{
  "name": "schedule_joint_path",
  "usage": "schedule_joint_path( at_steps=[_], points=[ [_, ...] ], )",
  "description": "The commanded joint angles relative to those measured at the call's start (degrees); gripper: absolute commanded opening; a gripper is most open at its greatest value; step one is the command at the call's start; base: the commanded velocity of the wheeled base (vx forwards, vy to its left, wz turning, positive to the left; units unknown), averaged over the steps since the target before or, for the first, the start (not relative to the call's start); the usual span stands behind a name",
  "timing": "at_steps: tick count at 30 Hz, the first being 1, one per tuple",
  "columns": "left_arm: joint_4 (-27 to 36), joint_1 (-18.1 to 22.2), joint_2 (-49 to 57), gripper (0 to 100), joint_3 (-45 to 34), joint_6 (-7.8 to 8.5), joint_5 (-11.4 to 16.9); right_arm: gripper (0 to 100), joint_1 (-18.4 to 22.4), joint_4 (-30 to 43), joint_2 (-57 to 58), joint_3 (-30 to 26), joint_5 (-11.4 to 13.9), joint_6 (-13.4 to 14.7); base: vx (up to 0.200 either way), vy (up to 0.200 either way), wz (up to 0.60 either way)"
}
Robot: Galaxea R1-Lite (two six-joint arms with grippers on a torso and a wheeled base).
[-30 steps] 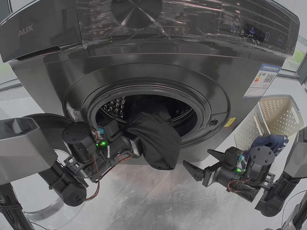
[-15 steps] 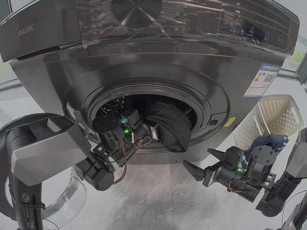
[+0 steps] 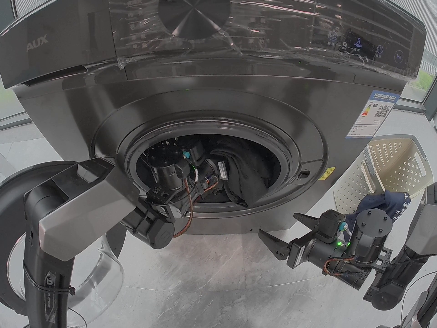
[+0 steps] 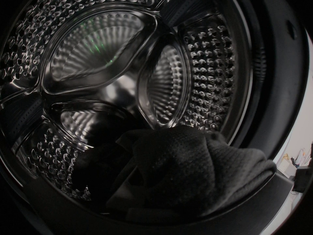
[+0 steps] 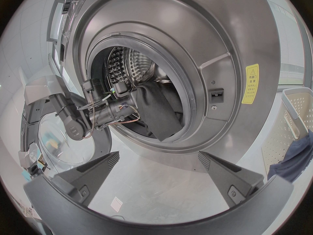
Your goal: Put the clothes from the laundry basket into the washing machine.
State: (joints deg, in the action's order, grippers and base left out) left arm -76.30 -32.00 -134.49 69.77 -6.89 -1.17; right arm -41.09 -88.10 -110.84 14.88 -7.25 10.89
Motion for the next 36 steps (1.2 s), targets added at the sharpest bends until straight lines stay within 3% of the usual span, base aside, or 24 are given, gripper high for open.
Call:
schedule_joint_path(
  at_steps=[1,8,21,22,26,36],
  points=[
    [2.6,1.3,-1.9,0,4.2,-0.58,-0.8,100,-0.5,0.0,-0.3,0.0,0.0,0.0,0.000,0.000,0.00],
    [7.7,1.6,-2.5,0,10.0,-2.25,-2.0,100,-0.6,-0.1,-0.5,-0.1,0.0,0.1,0.000,0.000,0.00],
    [10.1,2.4,-2.3,0,12.8,-2.60,-4.4,100,-1.0,-0.1,-0.9,0.1,0.0,0.1,0.000,0.000,0.00],
    [10.1,2.5,-2.4,100,12.7,-2.60,-4.5,100,-1.0,-0.1,-0.9,0.1,0.0,0.3,0.000,0.000,0.00],
    [10.9,2.3,-2.2,100,10.1,-3.48,-4.7,100,-1.0,-0.1,-0.9,0.1,0.0,0.3,0.000,0.000,0.00],
    [15.6,1.8,-2.5,100,7.1,-3.40,-4.3,100,-1.0,-0.1,-0.8,0.3,0.0,0.1,0.000,0.000,0.00]
  ],
)
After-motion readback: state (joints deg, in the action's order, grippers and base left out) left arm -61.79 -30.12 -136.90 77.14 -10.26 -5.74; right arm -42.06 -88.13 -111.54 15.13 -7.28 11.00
